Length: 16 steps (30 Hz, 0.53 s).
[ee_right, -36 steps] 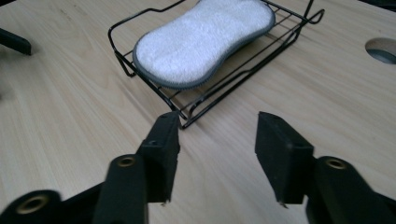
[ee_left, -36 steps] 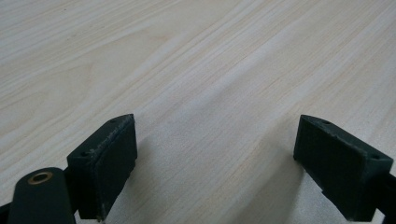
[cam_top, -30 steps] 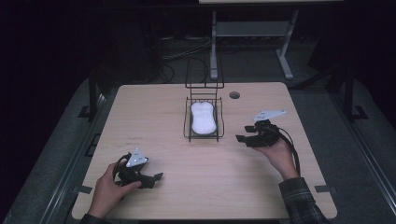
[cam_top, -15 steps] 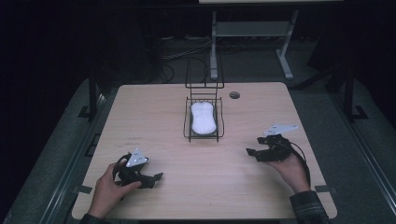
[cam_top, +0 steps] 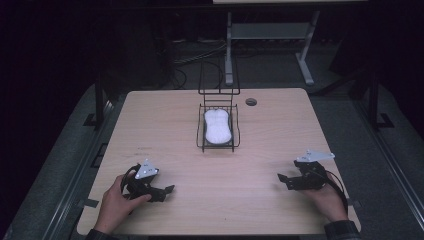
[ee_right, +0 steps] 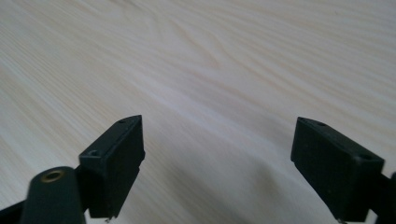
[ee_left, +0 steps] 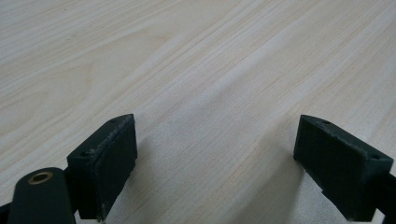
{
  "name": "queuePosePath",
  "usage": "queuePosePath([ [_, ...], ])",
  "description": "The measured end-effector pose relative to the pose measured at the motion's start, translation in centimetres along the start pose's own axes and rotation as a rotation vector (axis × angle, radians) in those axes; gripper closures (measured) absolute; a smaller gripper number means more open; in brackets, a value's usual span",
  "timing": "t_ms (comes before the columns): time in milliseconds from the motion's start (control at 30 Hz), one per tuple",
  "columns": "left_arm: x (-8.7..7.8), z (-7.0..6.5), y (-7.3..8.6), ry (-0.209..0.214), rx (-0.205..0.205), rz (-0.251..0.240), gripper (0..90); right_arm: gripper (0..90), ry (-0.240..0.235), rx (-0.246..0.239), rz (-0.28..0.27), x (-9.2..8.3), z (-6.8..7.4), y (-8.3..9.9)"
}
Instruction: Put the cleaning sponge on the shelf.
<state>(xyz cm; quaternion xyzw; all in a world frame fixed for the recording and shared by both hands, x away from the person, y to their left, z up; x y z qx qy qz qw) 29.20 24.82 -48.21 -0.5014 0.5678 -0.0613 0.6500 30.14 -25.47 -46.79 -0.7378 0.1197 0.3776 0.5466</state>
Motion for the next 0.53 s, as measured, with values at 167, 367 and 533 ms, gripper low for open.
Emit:
queuePosePath([
  [167, 0.0, 0.0, 0.0, 0.000, 0.000, 0.000, 12.6, 13.4, 0.066, -0.012, 0.029, -0.1, -0.3, 1.8],
  [367, 0.0, 0.0, 0.0, 0.000, 0.000, 0.000, 12.6, 9.6, 0.075, 0.018, 0.000, -0.2, -0.6, 3.2],
  [533, 0.0, 0.0, 0.0, 0.000, 0.000, 0.000, 12.6, 9.2, 0.061, 0.042, 0.007, -0.1, -0.7, 3.3],
])
Point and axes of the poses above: each handheld gripper's, and its own axes: x roughly forward along the jaws, y roughly out of its underside, z roughly to its left, the point moved 1 cm from there along x, roughly forward along the jaws, and after that the axes turned 13 degrees about y, right-handed, at the moved point
